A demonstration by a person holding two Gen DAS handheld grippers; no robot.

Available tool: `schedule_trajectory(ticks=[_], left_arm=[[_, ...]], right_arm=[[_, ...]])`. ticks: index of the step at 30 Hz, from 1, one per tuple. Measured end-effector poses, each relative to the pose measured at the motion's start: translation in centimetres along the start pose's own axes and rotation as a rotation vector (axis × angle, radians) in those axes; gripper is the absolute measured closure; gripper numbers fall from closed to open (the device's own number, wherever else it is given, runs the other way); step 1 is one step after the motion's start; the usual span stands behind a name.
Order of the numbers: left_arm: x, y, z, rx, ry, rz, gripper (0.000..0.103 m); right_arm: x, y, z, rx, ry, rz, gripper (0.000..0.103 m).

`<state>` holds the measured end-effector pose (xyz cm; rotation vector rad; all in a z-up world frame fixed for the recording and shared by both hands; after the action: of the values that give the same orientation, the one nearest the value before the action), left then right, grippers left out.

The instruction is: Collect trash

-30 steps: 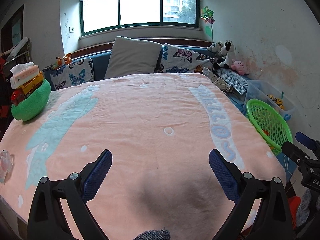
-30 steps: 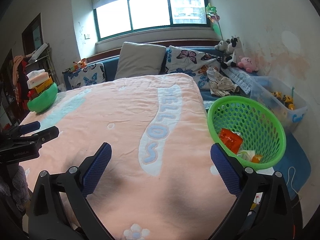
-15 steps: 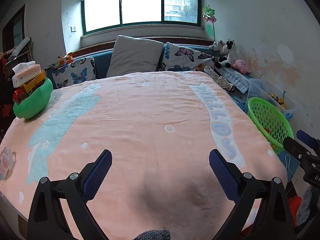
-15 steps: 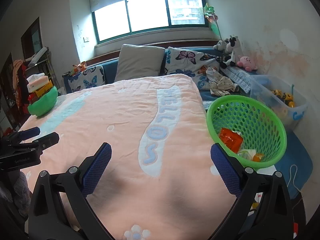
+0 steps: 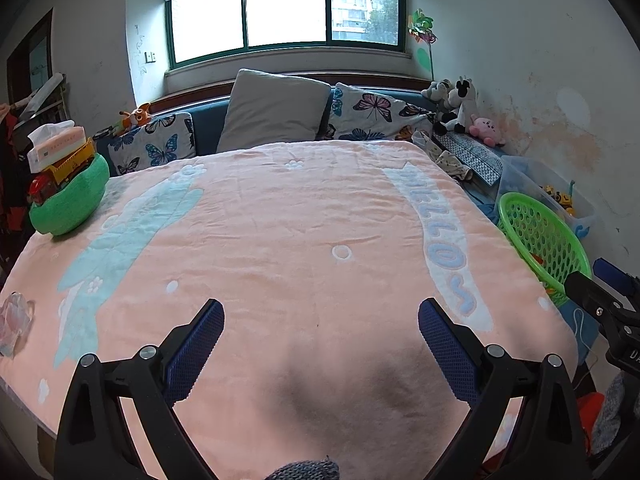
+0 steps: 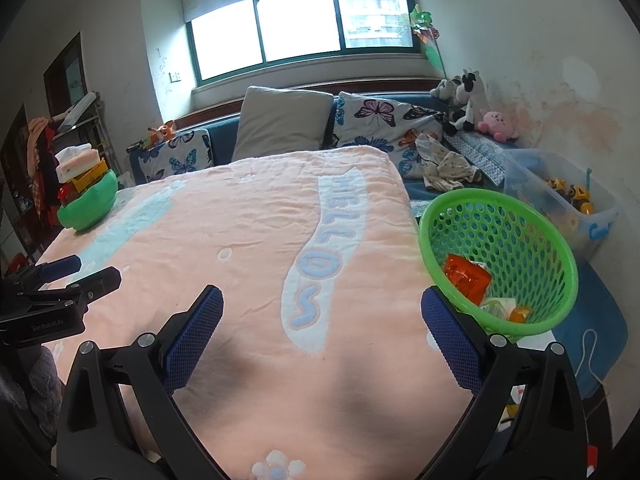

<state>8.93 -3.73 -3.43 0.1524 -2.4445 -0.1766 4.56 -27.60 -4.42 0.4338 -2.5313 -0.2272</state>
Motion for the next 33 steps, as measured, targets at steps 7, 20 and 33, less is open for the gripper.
schedule_trajectory(ticks=[7, 20, 33], left_arm=[[0.2, 0.1, 0.0, 0.002, -0.011, -0.007, 0.009], [0.4, 0.3, 0.0, 0.008, -0.015, -0.011, 0.009], [1.0, -0.2, -0.1, 0.001, -0.041, -0.019, 0.009]], right_arm=[[0.0, 0.0, 0.0, 0.002, 0.000, -0.008, 0.005], [-0.1, 0.0, -0.1, 0.003, -0.003, -0.011, 0.005], [-0.1, 0.0, 0.0, -0.005, -0.008, -0.010, 0.005]])
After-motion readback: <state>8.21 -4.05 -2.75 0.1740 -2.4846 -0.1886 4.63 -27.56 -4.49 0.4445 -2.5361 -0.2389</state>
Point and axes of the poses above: each gripper's, at about its wrist camera, not at the fingertips, and x roughly against the way its jaws point, y to its left, z to its underside, the point moved 7 cm from there along -x, roughly the way its jaws point, and after that the axes turned 13 degrees about -z, right-handed, at the moved point
